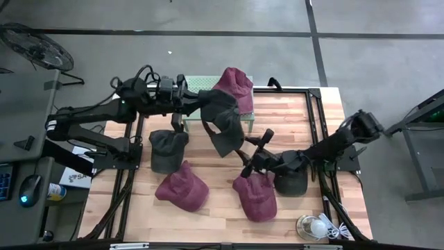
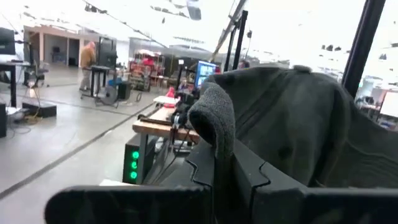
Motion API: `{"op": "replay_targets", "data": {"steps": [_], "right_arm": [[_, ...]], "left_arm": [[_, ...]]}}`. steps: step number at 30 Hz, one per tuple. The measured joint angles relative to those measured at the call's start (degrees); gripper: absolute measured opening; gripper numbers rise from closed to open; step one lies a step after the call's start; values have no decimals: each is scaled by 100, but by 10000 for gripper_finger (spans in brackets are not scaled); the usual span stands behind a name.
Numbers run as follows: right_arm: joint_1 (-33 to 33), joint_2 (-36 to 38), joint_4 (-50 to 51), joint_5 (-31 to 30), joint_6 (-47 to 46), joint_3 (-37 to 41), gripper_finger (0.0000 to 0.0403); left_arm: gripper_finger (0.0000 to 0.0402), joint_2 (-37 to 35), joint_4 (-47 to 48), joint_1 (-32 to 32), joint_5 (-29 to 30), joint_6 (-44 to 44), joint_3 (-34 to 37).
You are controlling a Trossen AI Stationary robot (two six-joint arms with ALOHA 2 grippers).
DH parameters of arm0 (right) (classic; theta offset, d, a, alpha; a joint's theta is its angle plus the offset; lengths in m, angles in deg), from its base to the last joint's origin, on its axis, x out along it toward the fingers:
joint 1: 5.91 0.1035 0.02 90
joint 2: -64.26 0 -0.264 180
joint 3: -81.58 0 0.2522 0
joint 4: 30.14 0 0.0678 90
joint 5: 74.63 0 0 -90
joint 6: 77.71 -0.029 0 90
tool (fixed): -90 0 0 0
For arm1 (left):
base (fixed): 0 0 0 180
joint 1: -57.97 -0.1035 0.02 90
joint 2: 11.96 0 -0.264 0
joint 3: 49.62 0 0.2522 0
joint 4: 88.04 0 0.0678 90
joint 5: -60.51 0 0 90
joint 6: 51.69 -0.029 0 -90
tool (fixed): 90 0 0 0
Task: Pick & Place hat
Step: Put the top left black cap on the left side of the shelf
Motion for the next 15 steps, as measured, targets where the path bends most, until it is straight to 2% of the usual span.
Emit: {"op": "replay_targets", "data": {"steps": [5, 9, 15], "right_arm": [[-79, -417, -1363, 175, 1120, -24, 211], [-79, -504, -1649, 523, 1594, -26, 211], [-79, -504, -2064, 531, 1841, -28, 203]], "left_arm": [[13, 43, -1127, 0, 3, 89, 507], [13, 163, -2008, -1, 137, 110, 815], [13, 375, -2250, -2, 105, 255, 901]]}}
